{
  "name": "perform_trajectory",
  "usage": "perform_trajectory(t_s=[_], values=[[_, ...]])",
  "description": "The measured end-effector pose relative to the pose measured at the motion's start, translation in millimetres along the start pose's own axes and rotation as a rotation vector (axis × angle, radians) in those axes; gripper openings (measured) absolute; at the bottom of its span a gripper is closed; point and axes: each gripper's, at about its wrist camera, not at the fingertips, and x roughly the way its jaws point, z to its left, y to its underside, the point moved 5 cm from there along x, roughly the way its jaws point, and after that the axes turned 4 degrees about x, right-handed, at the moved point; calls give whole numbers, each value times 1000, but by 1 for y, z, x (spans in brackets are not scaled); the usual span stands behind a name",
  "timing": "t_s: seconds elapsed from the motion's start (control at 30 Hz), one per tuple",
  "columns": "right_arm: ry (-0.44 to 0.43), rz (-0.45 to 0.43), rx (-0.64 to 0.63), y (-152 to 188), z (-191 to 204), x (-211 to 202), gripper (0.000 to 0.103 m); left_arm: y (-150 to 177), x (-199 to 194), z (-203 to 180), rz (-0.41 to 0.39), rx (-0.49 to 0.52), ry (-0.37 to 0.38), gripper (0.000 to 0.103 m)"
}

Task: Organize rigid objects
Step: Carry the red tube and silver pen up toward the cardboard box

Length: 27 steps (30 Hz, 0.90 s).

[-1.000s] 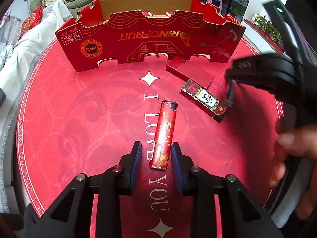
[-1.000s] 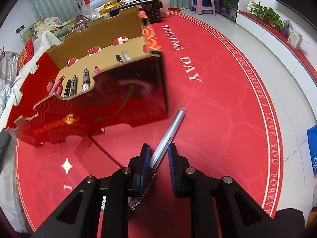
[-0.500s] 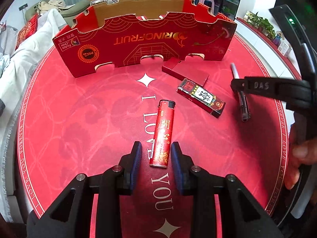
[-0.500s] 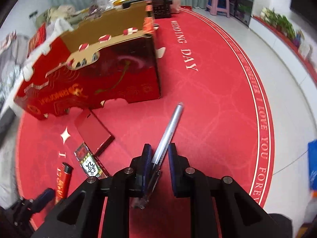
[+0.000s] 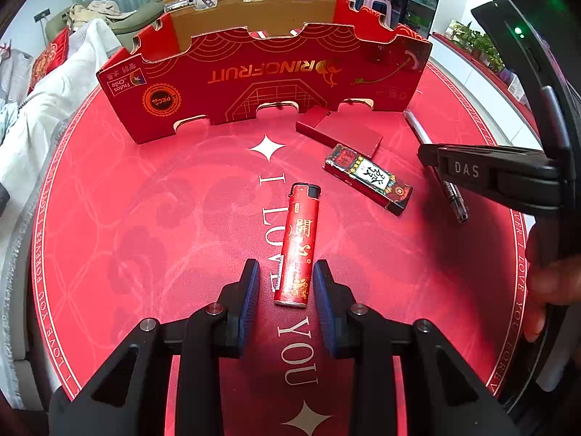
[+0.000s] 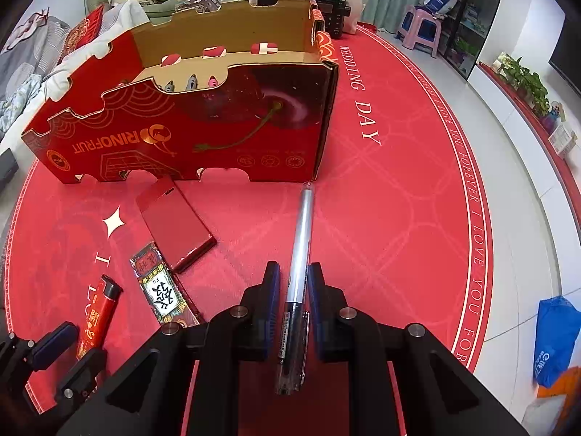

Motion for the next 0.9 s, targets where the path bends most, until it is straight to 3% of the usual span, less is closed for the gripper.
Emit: perform_trajectory(t_s=[0.17,0.2,0.33,0.47,0.63,0.9], values=[[-10,16,-13,-2,1,1,16,0,0,0,1,2,0,34],[-23,18,-28,-2,3,1,12,0,0,0,2,4,3,32],[-48,27,-28,2,5,0,11,1,-1,3,4,0,12,21],[-94,30,3,14,6,-7,10,3,-4,5,14,-2,0,20],[-159,-8,27,23,4,-27,10,1,-11,11,7,-21,0,19],[-251,-118,44,3,5,-73,10,-32,-44,26,-95,-61,19,19]])
